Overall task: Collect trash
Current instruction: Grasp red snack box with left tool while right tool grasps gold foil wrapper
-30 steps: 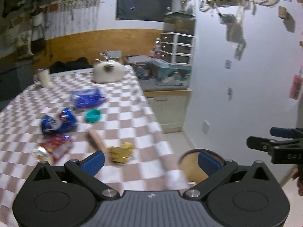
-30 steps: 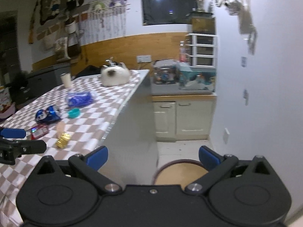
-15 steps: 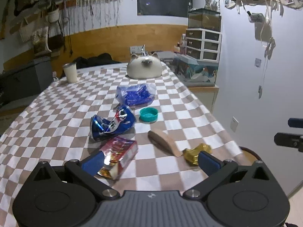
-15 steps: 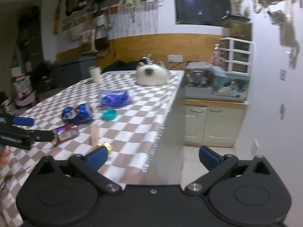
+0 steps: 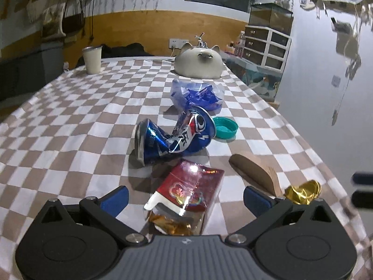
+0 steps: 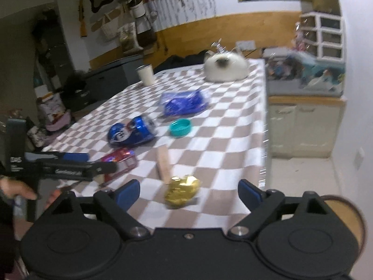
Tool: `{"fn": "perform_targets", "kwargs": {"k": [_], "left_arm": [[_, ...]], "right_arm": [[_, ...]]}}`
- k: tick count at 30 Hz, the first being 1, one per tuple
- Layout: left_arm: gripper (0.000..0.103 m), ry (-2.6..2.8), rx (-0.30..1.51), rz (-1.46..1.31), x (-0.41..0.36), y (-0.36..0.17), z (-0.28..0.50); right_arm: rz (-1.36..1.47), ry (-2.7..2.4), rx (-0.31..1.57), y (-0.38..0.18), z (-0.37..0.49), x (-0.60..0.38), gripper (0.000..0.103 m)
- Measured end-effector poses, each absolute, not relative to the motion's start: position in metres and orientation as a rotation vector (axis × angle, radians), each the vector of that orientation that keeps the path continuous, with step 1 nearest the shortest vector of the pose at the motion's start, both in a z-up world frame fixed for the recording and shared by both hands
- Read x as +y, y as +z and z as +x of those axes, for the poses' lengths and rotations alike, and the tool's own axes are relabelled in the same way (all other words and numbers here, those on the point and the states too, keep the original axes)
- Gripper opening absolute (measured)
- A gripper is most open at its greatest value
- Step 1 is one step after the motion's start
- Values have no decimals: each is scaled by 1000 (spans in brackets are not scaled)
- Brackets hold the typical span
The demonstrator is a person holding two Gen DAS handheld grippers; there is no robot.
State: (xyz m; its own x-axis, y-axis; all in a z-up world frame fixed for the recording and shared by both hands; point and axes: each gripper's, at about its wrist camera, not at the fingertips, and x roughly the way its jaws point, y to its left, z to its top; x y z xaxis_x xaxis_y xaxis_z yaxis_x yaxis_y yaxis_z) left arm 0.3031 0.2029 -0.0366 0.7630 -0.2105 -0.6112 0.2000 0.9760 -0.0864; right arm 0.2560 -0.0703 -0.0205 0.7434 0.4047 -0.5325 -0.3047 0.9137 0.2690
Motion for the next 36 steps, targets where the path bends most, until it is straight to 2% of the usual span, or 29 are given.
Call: {"fn": "perform_targets", "kwargs": {"k": [15,21,26,29,31,36], "left_arm": [[98,-353,692,-62,182,-42,284],[88,-230,715,-104,182,-46,301],[85,-156,711,-22,170,-48,311],[79,-145,722,6,166,-52,316],[67,-128,720,9,165,-54,317],[56,-101,707,27,161,-54,311]], "right_arm": [[162,335,728,-53,292,-37,59],[179,316,729,-54,300,-34,45],[104,311,720,-54,297,-27,34],[81,316,716,-54,295,-27,29],[101,325,718,-54,295,-31,26],[108,347,715,-53,290,-37,25]]}}
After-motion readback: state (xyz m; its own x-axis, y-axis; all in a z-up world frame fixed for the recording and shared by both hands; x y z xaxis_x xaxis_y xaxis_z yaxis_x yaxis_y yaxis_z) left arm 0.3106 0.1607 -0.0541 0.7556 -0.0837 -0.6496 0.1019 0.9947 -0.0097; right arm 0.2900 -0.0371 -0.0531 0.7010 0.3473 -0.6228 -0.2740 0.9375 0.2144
